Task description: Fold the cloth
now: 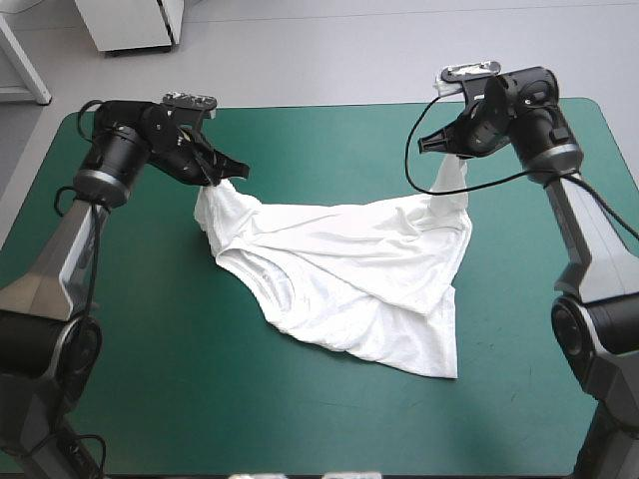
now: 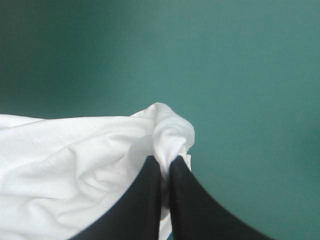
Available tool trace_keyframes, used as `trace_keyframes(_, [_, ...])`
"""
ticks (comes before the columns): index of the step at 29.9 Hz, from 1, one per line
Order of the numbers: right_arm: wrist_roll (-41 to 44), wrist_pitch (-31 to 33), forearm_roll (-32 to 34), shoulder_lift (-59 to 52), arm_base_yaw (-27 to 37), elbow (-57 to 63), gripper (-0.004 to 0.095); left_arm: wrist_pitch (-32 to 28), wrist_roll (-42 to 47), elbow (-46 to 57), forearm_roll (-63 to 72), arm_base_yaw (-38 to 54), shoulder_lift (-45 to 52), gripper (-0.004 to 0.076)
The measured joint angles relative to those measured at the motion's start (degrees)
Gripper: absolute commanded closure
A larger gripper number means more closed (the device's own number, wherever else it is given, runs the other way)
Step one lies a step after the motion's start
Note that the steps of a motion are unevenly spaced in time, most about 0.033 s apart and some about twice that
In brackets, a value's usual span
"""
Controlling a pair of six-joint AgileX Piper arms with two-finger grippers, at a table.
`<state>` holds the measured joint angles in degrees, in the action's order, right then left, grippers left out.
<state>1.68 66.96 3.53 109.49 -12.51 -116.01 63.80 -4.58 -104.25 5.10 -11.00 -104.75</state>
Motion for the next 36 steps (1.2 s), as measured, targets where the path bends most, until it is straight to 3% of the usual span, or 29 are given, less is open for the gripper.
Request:
trace_keyframes(4, [-0.2,-1.3,-0.7,5.3,0.0,0.1,0.0921,-4.2,0.0,0.1,-0.4,0.0,-5.4,0.0733])
trace_keyframes(6, [-0.5,-1.4,-1.4,6.9,0.0,0.1,0.0872,-4.9,0.0,0.1,-0.4,0.0,-7.0,0.0719])
trace_keyframes(9, [-2.1,-0.9,-4.3,8.8,0.5,0.1,0.0701,-4.7,0.0,0.1,-0.4,0.0,-8.7,0.0621])
trace_keyframes(13, [-4.3,0.8,-8.7,10.2,2.5,0.2,0.036,-4.2,-0.8,0.1,-0.9,0.0,-9.5,0.0392])
trace_keyframes(15, [-4.5,1.2,-9.4,10.2,3.9,0.2,0.0239,-4.4,-1.1,0.1,-1.0,0.0,-9.6,0.0281])
trace_keyframes(18, [-4.7,2.5,-12.0,10.2,6.6,0.2,0.0235,-4.4,-1.3,0.1,-0.9,0.2,-9.8,0.0199])
trace_keyframes(27, [-7.3,3.9,-22.5,4.2,17.1,0.4,0.0256,2.4,-2.3,1.0,-0.2,4.1,-2.6,0.0193])
trace_keyframes(36, [-9.4,4.2,-24.5,-19.4,17.1,19.6,0.0259,7.5,-4.1,8.1,2.1,-3.5,17.2,0.0193])
